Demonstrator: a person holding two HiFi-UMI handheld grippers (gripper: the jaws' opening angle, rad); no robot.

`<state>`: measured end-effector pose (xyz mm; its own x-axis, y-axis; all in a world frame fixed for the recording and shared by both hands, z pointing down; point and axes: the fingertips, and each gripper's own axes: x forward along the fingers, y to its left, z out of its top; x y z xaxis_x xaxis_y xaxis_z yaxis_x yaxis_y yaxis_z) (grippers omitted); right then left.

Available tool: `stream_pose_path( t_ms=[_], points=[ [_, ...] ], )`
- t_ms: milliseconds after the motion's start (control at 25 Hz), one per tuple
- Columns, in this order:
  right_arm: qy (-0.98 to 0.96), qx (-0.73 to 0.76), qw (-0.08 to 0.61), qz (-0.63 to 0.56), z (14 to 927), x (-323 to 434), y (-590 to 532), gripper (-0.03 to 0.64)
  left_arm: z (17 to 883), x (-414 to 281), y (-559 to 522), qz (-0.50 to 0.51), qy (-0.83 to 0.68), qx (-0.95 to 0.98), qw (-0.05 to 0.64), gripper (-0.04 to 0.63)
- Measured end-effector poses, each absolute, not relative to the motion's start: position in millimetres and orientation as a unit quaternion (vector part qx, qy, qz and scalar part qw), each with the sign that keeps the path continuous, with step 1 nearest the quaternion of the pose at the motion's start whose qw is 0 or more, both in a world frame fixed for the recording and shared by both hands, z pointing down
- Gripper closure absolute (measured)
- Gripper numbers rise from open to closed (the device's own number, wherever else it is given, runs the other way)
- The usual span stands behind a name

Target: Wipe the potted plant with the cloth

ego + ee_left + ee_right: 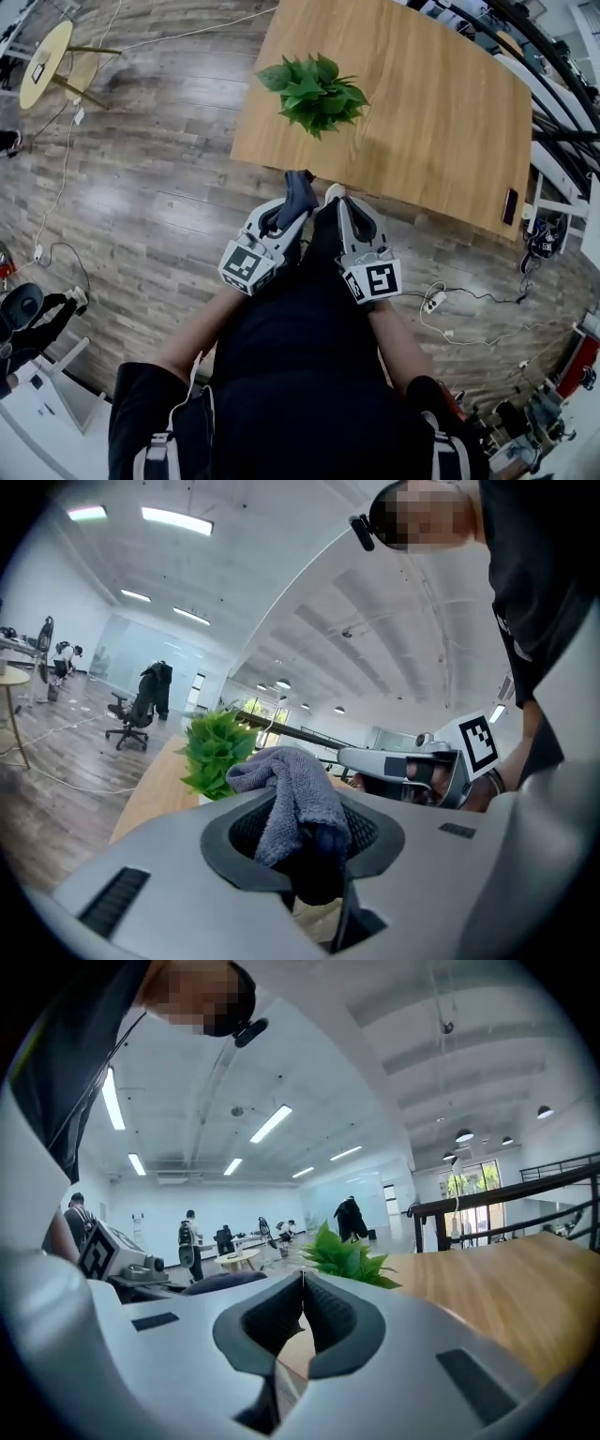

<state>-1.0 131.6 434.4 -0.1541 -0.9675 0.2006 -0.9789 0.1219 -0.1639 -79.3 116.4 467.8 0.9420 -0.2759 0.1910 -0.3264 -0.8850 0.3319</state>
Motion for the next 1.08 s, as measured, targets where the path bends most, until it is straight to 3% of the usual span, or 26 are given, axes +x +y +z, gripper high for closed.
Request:
stream_pose_path(
  t_ms=[560, 1080],
  points=[
    [-0.75, 0.66, 0.013, 0.036, 360.3, -47.3, 169.3, 0.599, 406.9, -132.7, 138.6, -0.006, -0.211, 0.962, 0.174, 0.469],
    [-0.727, 0.686, 0.022, 0.009, 350.7, -30.0, 179.3, 0.598, 390.6, -111.7, 133.0, -0.004, -0.183, 0.971, 0.156, 0.469]
  ],
)
